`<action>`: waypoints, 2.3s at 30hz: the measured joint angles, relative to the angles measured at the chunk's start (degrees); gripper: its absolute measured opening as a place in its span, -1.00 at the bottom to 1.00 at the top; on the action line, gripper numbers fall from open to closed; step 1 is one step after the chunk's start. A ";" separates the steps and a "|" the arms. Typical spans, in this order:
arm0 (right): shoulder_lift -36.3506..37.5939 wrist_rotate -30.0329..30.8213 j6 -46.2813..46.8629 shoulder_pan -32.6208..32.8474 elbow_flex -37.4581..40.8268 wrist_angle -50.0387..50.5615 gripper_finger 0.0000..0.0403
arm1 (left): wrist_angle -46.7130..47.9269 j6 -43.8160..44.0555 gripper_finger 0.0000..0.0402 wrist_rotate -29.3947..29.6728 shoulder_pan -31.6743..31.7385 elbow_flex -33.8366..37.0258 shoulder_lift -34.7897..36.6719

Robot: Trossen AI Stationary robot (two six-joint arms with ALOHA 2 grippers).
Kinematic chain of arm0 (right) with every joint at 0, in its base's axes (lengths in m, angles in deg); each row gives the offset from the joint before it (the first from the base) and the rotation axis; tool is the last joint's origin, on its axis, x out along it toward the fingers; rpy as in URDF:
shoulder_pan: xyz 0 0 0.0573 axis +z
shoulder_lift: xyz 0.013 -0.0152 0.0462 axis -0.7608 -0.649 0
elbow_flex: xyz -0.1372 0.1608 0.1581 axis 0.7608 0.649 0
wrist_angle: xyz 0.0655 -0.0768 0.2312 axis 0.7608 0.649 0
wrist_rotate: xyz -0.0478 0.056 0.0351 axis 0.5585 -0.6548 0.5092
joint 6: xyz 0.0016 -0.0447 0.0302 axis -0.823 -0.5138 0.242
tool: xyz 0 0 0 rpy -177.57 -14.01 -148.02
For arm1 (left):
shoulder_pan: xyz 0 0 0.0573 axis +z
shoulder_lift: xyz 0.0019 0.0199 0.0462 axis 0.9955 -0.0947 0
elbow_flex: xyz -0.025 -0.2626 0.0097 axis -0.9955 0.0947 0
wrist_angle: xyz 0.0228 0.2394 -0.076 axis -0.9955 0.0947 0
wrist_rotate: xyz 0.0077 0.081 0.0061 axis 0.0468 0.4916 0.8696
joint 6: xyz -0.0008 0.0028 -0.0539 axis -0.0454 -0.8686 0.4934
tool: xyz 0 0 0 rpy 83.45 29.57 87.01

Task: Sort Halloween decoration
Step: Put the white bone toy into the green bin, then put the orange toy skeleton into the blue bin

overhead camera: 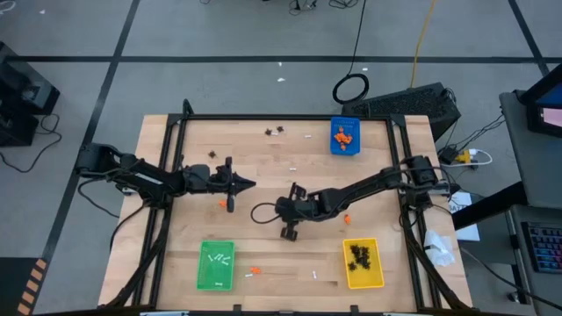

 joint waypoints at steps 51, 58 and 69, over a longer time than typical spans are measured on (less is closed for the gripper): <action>-28.67 -2.54 -7.86 6.42 -45.65 0.14 -0.39 | 3.63 0.42 -0.96 3.30 0.31 -0.04 0.00; -23.26 14.33 -10.95 9.84 -45.76 11.41 -0.76 | 3.34 0.23 -0.96 3.26 0.41 -0.09 0.00; -20.09 23.91 8.16 13.89 -39.91 34.55 -1.00 | 4.57 0.48 -0.96 2.73 0.46 -0.09 0.00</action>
